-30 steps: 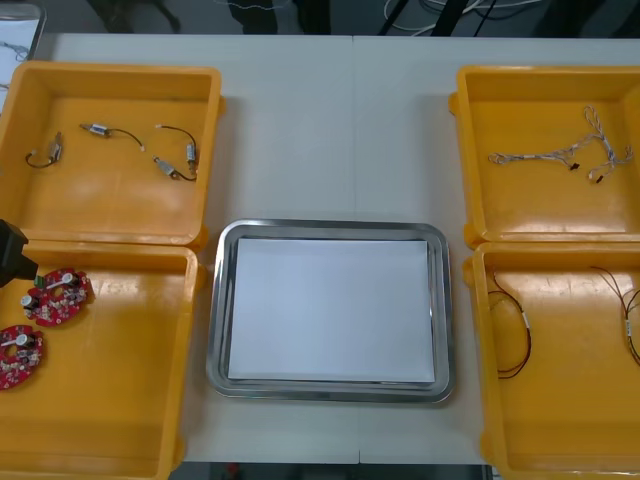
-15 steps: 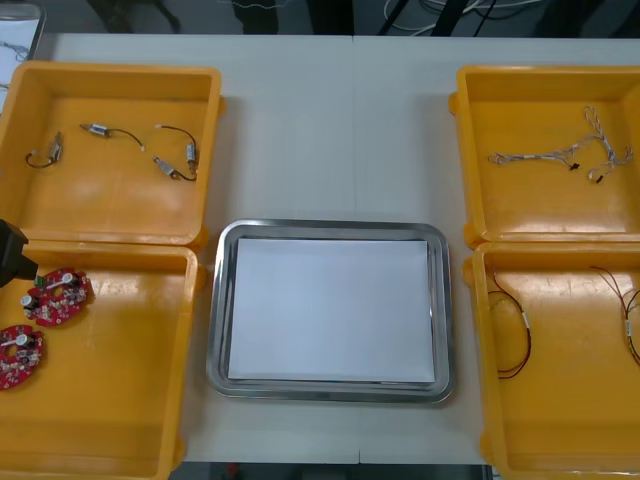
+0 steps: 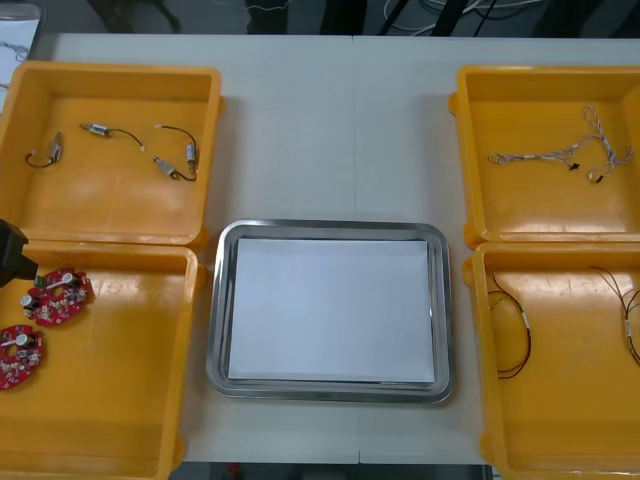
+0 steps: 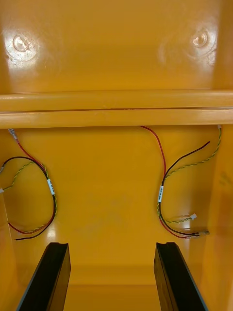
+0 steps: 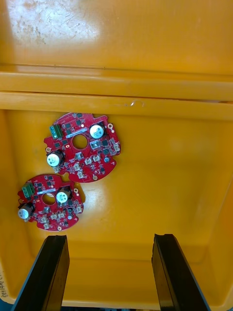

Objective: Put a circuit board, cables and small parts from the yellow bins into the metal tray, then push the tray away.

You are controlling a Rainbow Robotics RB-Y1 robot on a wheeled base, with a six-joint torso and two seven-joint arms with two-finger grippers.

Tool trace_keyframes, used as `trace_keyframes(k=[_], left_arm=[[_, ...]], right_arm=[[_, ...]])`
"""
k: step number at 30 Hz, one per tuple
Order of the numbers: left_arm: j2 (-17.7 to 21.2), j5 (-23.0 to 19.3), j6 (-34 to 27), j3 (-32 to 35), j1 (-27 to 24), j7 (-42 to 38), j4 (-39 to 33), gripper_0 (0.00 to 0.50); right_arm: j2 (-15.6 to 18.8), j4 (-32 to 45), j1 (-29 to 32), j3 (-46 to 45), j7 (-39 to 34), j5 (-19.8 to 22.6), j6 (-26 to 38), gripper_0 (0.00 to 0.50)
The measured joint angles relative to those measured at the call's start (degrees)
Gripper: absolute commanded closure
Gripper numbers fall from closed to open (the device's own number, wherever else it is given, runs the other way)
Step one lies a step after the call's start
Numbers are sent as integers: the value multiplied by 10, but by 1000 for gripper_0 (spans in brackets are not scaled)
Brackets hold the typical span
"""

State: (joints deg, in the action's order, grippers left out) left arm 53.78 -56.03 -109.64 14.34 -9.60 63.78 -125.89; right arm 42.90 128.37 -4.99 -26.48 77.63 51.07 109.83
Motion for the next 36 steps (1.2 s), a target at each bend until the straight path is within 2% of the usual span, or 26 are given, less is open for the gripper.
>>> trace_keyframes(k=[8, 17, 21, 24, 28, 33, 36], left_arm=[[-1, 0, 0, -1, 15, 0, 0, 0], [-1, -23, 4, 0, 29, 0, 0, 0], [3, -31, 61, 1, 64, 0, 0, 0], [13, -46, 106, 2, 99, 0, 0, 0], [38, -70, 166, 3, 143, 1, 0, 0], [70, -75, 229, 3, 195, 10, 0, 0], [86, -78, 257, 3, 220, 41, 0, 0]], right_arm=[[-1, 2, 14, -4, 0, 3, 0, 0], [-1, 3, 44, -6, 4, 1, 0, 0], [-1, 3, 56, -6, 15, -4, -4, 0], [-1, 3, 70, -6, 15, -11, -32, 0], [3, 3, 95, -5, 34, -21, -86, 0], [13, -6, 120, 6, 59, -24, -137, 0], [17, -28, 123, 15, 61, -23, -153, 0]])
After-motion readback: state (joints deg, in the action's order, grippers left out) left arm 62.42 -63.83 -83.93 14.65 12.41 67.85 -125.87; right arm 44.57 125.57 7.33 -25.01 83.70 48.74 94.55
